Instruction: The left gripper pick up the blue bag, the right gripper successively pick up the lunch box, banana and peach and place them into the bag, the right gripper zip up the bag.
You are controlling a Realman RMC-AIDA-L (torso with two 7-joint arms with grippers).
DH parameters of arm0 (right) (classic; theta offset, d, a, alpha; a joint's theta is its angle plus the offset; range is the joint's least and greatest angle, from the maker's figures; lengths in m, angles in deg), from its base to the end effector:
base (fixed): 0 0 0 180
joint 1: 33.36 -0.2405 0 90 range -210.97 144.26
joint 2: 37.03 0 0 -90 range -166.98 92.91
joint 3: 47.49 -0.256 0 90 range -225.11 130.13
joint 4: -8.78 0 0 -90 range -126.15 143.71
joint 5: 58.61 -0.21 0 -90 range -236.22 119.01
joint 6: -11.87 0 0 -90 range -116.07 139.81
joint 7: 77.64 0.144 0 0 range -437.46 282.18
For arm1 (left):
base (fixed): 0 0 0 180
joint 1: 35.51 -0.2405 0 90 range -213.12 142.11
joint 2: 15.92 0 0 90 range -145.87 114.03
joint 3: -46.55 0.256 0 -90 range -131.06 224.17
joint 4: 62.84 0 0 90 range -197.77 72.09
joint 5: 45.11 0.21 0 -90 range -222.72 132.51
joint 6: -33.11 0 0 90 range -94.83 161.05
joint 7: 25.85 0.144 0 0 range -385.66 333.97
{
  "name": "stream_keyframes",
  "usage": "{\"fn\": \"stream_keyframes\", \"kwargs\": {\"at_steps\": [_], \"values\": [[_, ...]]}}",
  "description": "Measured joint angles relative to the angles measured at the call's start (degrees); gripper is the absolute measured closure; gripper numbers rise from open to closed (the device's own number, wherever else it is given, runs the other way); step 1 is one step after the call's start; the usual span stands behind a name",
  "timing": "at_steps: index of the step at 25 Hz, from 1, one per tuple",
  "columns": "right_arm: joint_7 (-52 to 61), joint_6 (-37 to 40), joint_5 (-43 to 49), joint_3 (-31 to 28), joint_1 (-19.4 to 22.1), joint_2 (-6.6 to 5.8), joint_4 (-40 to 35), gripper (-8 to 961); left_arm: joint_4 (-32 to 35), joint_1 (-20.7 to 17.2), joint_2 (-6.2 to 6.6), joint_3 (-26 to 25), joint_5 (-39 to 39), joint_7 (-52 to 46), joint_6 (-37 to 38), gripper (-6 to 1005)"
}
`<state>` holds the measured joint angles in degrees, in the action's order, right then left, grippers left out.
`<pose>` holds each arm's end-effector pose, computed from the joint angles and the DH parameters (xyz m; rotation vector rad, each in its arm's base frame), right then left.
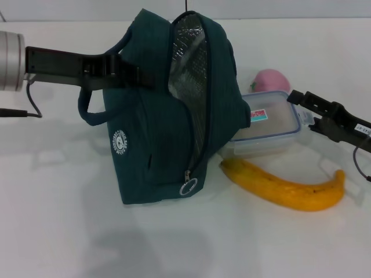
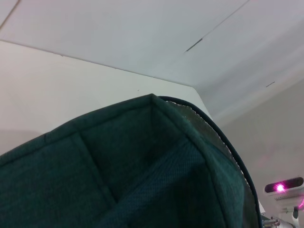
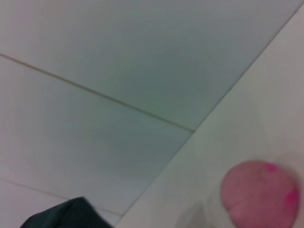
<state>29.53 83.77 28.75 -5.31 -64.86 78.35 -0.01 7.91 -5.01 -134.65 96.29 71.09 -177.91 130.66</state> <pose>0.3003 0.3384 -0.0294 -1.9146 1.8258 1.1781 -0.1844 0.3460 0.0633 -2.5137 -1.6307 -0.5746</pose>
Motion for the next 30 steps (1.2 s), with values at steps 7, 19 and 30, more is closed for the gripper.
{"fn": "stream_keyframes", "kwargs": {"at_steps": [7,19,30], "values": [[1.16,2.97,-0.41,-0.11,-0.09,0.01,1.11,129,0.0,-0.35,0.01,-0.09,-0.16,0.05,0.0,951],[2.28,6.32,-2.24,-0.52,0.91,0.0,1.14,152,0.0,-0.45,0.21,-0.08,-0.19,0.1,0.0,951],[3.67,6.63,-5.1,-0.61,0.87,0.01,1.26,467,0.0,-0.48,0.89,-0.08,-0.19,0.1,0.0,951]]}}
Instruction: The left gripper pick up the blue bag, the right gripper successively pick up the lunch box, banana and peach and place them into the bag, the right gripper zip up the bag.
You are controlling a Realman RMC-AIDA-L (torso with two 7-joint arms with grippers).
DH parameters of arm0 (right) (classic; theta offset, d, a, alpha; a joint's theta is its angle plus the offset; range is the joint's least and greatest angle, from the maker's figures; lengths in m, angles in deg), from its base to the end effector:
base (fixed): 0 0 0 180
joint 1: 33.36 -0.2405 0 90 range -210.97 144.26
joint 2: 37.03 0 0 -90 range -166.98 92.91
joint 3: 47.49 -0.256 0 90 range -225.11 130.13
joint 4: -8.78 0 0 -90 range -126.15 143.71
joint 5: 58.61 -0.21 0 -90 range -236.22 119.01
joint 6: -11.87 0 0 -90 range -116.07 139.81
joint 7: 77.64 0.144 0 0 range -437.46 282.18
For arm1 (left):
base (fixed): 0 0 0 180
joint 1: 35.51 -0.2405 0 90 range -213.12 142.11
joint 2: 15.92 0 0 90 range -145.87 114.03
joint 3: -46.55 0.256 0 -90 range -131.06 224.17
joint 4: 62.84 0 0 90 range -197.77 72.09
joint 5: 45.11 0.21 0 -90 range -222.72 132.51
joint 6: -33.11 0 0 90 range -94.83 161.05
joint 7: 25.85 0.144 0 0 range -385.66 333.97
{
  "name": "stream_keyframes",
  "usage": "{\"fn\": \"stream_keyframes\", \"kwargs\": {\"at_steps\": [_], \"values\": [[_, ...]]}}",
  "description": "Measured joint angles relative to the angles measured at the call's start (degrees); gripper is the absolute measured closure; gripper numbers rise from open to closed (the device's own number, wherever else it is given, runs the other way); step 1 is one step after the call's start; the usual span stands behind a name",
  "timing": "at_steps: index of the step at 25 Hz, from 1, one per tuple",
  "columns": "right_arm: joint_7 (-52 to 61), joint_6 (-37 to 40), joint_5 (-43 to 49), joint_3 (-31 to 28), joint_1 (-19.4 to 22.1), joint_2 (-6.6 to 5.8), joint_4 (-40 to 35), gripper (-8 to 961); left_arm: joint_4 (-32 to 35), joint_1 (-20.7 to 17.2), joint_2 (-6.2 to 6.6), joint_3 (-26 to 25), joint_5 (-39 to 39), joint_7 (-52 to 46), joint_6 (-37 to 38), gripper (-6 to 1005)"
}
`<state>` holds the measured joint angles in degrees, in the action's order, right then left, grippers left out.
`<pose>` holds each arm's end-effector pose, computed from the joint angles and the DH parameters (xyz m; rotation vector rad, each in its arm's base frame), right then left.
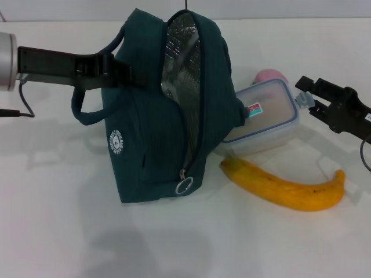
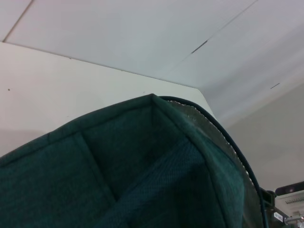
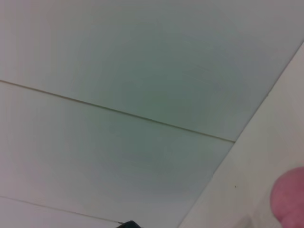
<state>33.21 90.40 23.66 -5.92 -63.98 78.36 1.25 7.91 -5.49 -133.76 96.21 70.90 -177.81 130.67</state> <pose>0.2904 0.3321 -0.0196 -1.8381 1.9022 1.4009 -0.1893 0.3459 0.0689 -2.4998 -1.6277 -0.5666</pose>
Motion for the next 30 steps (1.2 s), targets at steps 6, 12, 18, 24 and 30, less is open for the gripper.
{"fn": "stream_keyframes", "kwargs": {"at_steps": [6,12,18,24,30], "values": [[0.01,0.07,-0.06,0.49,-0.41,0.25,0.0,484,0.0,0.2,0.15,0.0,0.0,0.12,0.0,951],[-0.21,-0.27,0.37,0.71,-0.5,0.32,0.25,601,0.0,0.33,0.24,0.0,0.01,0.2,0.14,951],[-0.29,-0.5,0.27,0.66,-0.46,0.36,0.81,792,0.0,0.2,0.37,0.0,0.01,0.19,0.41,951],[-0.25,0.49,-0.82,0.12,0.24,0.29,0.85,856,0.51,-1.09,0.48,0.0,-0.94,0.19,0.69,950],[-0.12,2.97,-3.25,0.0,2.36,-0.06,0.31,855,0.7,-2.91,1.42,0.0,-4.4,0.23,0.7,951]]}}
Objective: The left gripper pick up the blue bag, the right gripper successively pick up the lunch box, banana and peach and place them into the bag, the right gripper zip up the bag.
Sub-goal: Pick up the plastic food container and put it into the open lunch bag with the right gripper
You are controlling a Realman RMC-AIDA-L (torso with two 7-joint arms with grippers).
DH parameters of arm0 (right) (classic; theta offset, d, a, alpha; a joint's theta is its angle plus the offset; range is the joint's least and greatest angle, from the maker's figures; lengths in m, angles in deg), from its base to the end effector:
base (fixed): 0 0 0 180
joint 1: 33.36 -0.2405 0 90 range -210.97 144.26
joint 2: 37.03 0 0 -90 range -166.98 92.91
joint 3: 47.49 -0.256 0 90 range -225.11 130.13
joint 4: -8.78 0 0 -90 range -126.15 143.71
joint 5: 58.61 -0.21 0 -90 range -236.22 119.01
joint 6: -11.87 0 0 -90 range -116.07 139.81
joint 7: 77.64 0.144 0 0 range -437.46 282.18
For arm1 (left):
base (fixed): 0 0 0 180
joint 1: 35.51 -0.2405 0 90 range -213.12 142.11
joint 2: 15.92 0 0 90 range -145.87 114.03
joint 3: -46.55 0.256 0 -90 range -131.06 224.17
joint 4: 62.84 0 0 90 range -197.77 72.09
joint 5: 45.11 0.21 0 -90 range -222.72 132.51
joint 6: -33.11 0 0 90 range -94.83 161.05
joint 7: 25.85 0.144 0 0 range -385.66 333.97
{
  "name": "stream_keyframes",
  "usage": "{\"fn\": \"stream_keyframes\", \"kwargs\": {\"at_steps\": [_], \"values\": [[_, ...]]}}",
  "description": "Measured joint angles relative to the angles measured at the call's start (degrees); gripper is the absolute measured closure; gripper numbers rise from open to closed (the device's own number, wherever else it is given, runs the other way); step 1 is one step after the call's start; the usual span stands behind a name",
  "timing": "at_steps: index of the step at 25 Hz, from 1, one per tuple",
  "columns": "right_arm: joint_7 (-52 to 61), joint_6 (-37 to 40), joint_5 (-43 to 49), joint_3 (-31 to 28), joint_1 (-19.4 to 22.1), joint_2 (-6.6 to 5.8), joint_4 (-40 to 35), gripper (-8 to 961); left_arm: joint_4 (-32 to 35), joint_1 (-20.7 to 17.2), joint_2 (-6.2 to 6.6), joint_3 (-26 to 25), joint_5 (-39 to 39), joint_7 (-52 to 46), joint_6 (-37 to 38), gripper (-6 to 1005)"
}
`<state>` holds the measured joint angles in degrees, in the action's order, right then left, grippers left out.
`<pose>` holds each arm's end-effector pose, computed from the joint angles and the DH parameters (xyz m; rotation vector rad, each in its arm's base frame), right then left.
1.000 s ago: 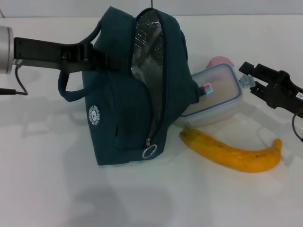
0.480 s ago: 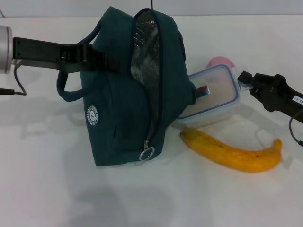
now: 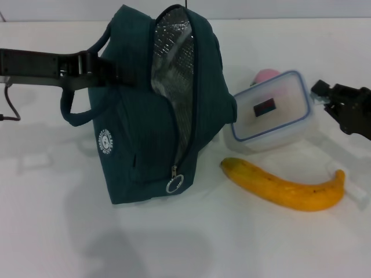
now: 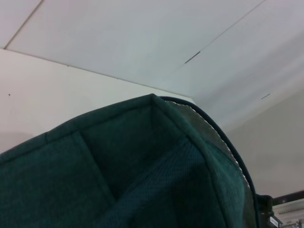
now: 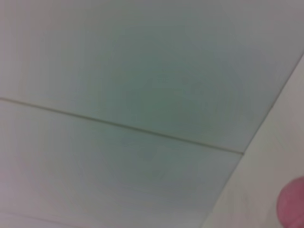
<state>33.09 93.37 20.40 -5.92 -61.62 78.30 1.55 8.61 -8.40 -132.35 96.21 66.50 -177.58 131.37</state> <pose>0.2975 0.3209 -0.0117 -1.7729 1.9008 1.4936 -0.1978 0.3370 0.0815 -2.4853 -1.6331 -0.6364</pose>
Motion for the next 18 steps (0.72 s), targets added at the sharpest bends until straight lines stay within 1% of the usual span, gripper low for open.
{"fn": "stream_keyframes", "kwargs": {"at_steps": [5,6,13,18], "values": [[0.12,1.13,-1.39,-0.06,1.86,-0.1,-0.07,849,0.0,-0.39,0.06,0.01,-0.94,0.03,0.04,951],[0.13,1.78,-2.41,-0.07,2.81,-0.12,0.14,848,0.0,-0.41,0.06,0.0,-1.0,0.03,0.07,951],[0.07,3.82,-6.6,-0.09,5.87,-0.12,0.44,839,0.0,-0.26,-0.02,0.04,-1.1,-0.08,0.18,950],[0.63,5.86,-7.9,-0.08,6.86,-0.17,0.66,833,0.01,0.02,-0.16,0.35,-1.17,-0.02,0.54,951]]}}
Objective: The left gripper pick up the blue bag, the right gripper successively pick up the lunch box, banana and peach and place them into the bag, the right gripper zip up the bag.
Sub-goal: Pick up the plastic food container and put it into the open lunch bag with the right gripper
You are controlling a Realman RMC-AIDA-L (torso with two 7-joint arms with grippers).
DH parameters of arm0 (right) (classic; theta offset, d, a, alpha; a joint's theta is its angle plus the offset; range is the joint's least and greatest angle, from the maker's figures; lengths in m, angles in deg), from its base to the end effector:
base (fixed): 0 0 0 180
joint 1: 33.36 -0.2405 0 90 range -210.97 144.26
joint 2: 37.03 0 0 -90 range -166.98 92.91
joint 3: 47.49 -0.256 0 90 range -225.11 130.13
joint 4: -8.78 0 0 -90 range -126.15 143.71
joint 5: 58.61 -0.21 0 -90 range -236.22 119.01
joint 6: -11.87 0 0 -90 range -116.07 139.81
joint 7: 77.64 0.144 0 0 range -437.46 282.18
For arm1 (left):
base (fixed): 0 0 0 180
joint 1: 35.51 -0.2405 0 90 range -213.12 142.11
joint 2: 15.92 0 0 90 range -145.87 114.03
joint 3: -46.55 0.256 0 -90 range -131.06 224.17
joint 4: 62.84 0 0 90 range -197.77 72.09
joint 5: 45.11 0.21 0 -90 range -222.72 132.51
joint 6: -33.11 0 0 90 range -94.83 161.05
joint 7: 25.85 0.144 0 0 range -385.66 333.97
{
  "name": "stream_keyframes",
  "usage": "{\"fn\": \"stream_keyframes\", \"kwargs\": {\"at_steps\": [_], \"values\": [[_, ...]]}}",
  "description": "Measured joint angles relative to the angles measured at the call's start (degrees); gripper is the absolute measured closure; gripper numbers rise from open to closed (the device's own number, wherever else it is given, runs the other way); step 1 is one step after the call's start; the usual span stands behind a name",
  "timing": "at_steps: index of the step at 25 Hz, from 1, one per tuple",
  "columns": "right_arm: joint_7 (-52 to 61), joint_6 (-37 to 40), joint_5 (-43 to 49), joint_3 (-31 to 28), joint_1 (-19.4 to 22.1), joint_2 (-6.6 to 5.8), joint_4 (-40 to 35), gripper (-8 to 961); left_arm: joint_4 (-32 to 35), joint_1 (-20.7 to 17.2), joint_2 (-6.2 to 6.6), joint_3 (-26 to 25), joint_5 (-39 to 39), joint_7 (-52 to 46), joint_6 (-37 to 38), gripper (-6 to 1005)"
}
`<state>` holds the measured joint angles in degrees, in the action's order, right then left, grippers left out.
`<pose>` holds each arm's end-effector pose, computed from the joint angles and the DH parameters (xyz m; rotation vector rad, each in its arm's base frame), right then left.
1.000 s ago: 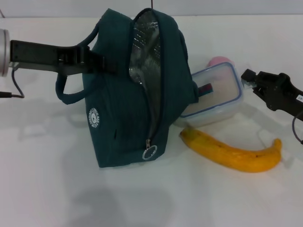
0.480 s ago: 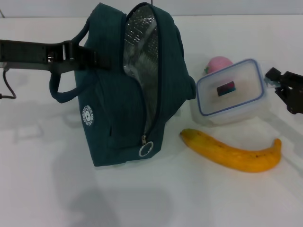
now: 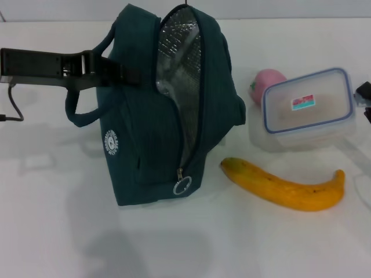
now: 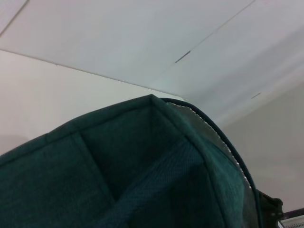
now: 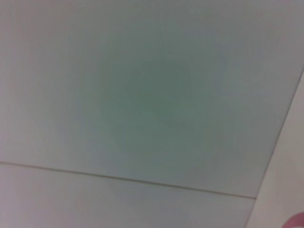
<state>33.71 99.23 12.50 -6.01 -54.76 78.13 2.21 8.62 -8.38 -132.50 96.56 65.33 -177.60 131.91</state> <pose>0.3236 0.2869 0.0090 -1.5569 1.8898 1.6819 -0.1939 0.3355 0.0801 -2.5088 -1.6316 -0.6554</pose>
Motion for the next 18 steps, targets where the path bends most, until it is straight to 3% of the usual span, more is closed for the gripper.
{"fn": "stream_keyframes", "kwargs": {"at_steps": [18], "values": [[3.4,10.95,-5.77,0.0,0.47,-0.03,0.4,812,0.0,0.38,0.22,-0.07,-0.06,-0.19,0.25,951]]}}
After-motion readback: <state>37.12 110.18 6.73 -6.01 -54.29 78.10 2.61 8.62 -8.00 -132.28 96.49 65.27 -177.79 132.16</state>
